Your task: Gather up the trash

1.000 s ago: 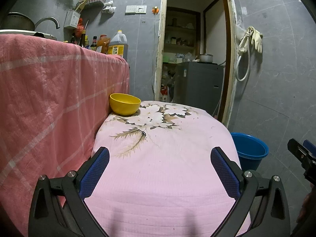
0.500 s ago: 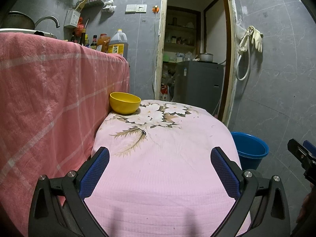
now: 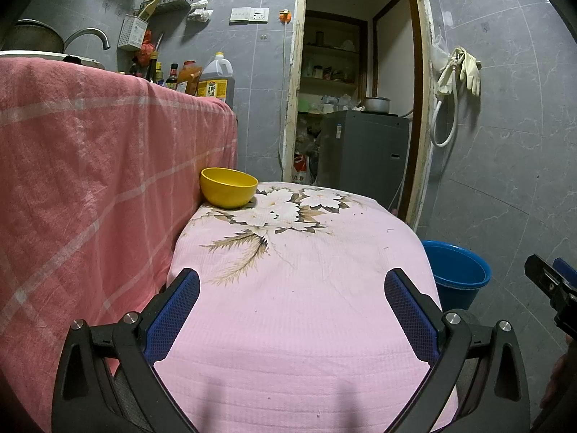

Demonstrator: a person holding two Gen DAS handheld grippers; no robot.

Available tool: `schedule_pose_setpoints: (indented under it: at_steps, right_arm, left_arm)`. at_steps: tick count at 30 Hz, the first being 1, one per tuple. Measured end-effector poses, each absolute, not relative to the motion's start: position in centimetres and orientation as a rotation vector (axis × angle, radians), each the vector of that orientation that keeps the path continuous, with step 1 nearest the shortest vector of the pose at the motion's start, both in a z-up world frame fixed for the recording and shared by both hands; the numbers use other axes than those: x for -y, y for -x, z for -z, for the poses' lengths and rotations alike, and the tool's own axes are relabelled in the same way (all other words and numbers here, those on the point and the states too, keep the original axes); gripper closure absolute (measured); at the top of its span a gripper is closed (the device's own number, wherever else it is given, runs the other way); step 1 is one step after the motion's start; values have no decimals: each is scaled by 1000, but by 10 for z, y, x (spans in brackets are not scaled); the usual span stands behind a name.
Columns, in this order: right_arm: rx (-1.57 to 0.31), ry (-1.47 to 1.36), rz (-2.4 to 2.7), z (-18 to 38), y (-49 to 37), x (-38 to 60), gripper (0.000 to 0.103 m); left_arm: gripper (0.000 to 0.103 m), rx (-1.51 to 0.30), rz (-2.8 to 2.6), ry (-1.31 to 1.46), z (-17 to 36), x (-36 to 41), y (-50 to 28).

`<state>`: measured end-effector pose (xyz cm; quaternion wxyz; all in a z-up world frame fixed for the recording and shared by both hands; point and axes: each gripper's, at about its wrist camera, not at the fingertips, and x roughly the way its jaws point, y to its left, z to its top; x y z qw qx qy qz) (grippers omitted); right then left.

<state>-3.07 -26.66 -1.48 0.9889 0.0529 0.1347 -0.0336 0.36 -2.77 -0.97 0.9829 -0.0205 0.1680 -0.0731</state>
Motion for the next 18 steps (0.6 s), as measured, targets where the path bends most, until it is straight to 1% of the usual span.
schedule_pose_setpoints:
  at_steps: [18]
  right_arm:
    - [-274,-109,68,16,31,266,0]
  left_arm:
    - [2,-341,145,43,13,27,-3]
